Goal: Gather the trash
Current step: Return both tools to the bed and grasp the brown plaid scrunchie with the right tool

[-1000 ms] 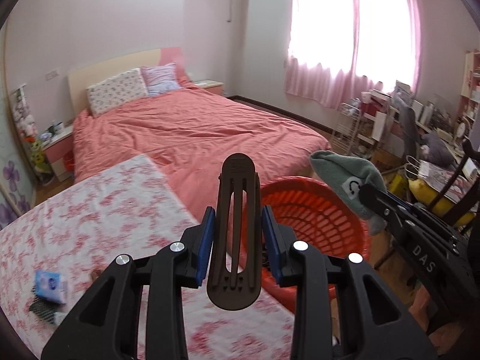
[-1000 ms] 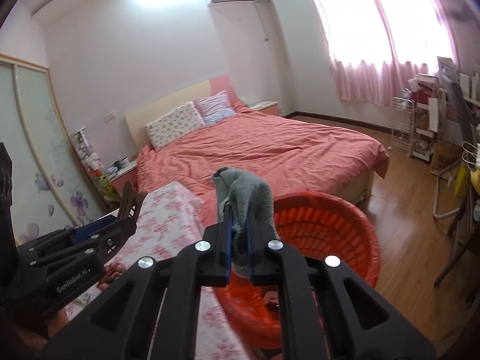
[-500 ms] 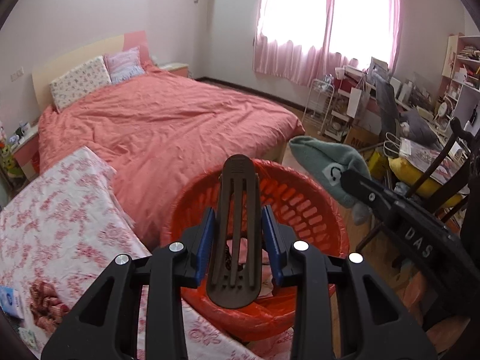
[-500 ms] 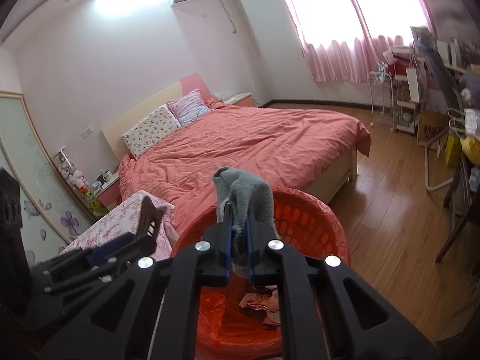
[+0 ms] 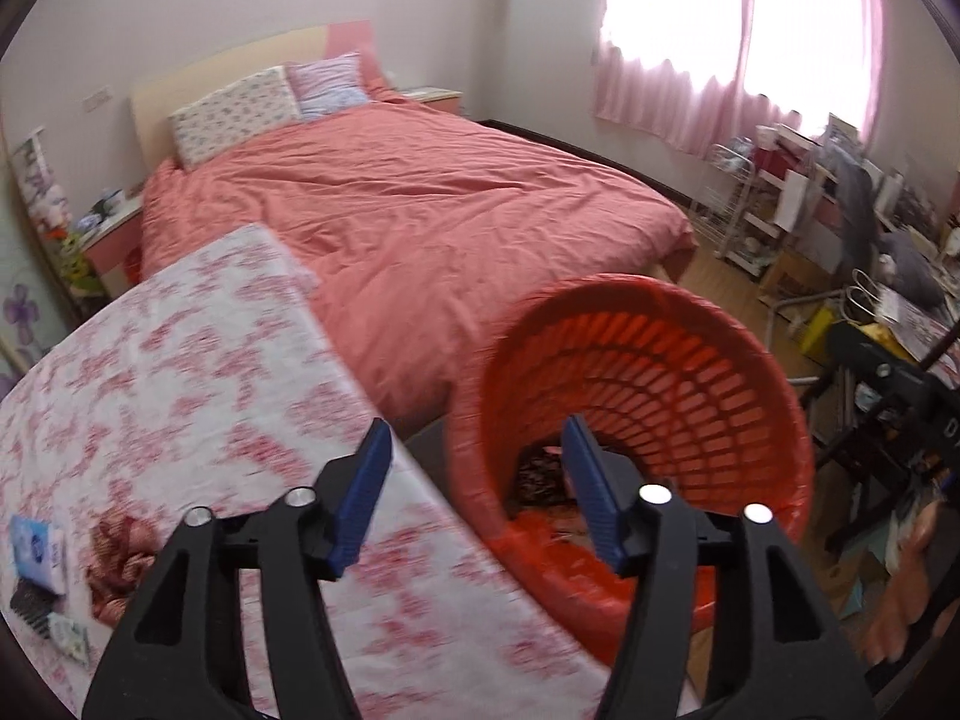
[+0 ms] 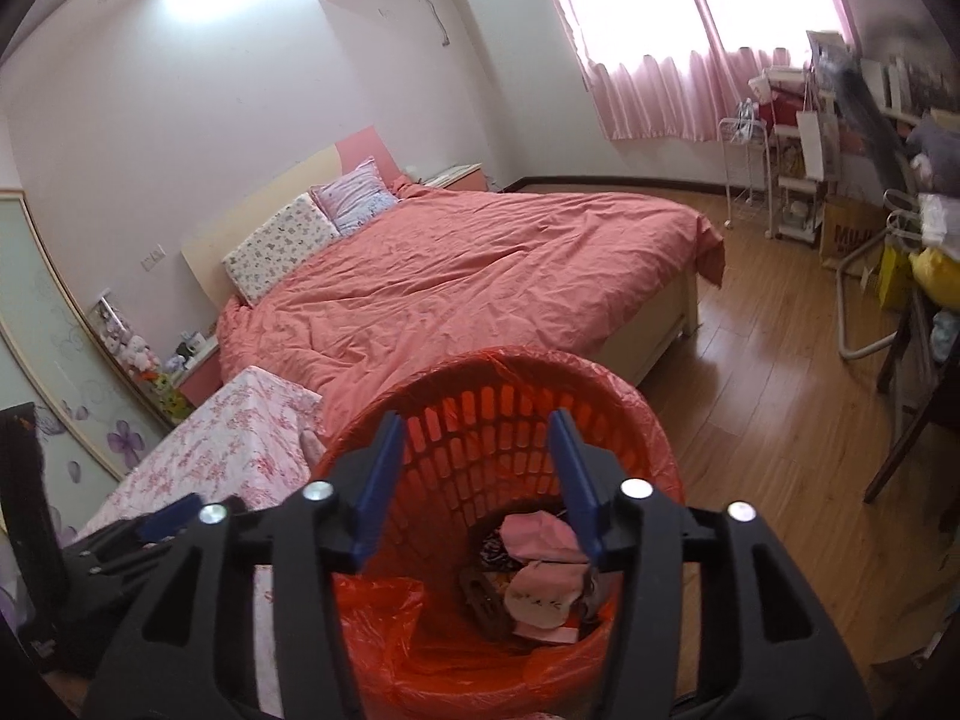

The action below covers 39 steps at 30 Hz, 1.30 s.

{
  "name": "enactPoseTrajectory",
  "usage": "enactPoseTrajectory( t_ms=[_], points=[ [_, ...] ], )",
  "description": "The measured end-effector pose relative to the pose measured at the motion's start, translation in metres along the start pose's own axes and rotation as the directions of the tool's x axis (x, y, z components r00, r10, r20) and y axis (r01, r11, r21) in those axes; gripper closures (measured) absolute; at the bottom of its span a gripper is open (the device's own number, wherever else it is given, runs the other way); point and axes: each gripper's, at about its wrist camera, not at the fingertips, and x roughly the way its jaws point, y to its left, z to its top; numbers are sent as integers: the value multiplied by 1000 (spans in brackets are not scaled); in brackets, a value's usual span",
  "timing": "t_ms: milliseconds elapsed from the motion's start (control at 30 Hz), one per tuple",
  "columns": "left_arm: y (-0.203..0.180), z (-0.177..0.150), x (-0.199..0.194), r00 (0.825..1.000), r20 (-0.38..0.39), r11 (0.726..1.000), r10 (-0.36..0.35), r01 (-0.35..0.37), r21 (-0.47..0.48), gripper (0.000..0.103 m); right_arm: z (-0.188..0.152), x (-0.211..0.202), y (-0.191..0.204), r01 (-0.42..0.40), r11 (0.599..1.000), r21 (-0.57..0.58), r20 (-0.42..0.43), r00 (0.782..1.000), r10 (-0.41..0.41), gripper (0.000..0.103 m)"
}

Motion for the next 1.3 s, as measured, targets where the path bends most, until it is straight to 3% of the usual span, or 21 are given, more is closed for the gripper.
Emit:
enactPoseTrajectory(
  t_ms=[100,400,600,767,933,1300],
  points=[
    [19,-6,-9,998,14,998,58,-58,-12,34,-4,-6,17,11,998,-54,9,1000,-10,41],
    [94,-52,-51,979,22,976,204,-201,-86,25,-35,-12,84,-62,980,-190,-47,997,54,37],
    [161,-90,-78,951,-18,933,309,-307,-187,25,-63,-10,135,-130,960,-248,-112,988,105,37],
    [211,-119,-97,918,-50,883,394,-393,-257,25,-91,-4,189,-200,932,-304,-179,972,151,37],
    [247,-141,-111,906,-79,849,416,-418,-324,25,-119,5,234,-264,903,-340,-253,950,183,37],
    [281,-169,-120,910,-116,822,397,-409,-397,26,-151,36,301,-309,877,-367,-338,923,183,37]
  ],
)
